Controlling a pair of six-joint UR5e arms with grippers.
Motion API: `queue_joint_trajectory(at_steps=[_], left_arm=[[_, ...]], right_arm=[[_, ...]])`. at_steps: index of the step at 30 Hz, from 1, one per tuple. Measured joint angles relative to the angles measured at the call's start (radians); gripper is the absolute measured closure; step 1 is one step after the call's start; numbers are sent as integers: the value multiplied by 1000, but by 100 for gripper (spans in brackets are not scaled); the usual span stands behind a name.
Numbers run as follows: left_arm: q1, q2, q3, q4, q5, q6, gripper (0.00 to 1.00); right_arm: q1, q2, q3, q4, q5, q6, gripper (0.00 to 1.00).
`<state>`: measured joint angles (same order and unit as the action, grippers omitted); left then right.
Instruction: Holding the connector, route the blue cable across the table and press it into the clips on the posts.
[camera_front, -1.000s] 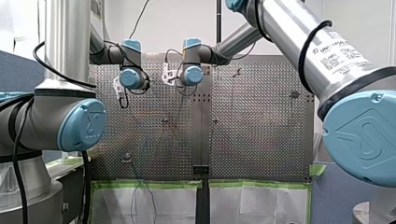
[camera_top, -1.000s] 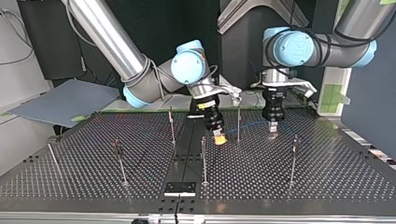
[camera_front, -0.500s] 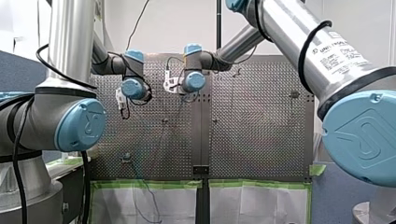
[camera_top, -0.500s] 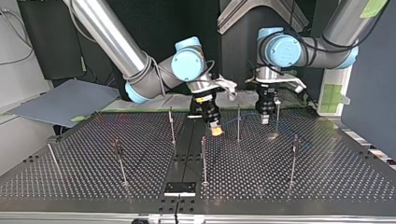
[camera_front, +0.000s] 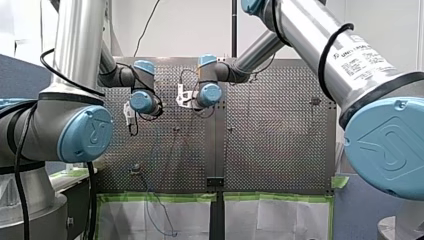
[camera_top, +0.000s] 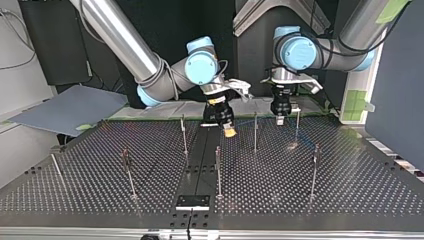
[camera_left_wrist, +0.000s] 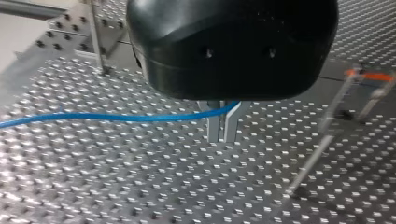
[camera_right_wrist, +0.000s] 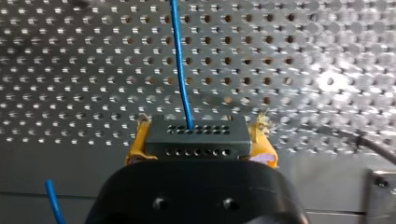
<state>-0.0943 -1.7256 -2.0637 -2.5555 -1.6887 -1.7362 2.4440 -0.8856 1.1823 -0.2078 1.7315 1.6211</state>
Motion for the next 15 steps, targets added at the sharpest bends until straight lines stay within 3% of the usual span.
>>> queue_joint_trajectory(at_steps=[8, 15], left_arm=[[-1, -39, -32, 35, -18, -8, 100], [-5, -54, -40, 46, -10, -10, 100]], right_arm=[[5, 41, 3, 8, -2, 0, 100], [9, 47, 3, 11, -3, 1, 100]])
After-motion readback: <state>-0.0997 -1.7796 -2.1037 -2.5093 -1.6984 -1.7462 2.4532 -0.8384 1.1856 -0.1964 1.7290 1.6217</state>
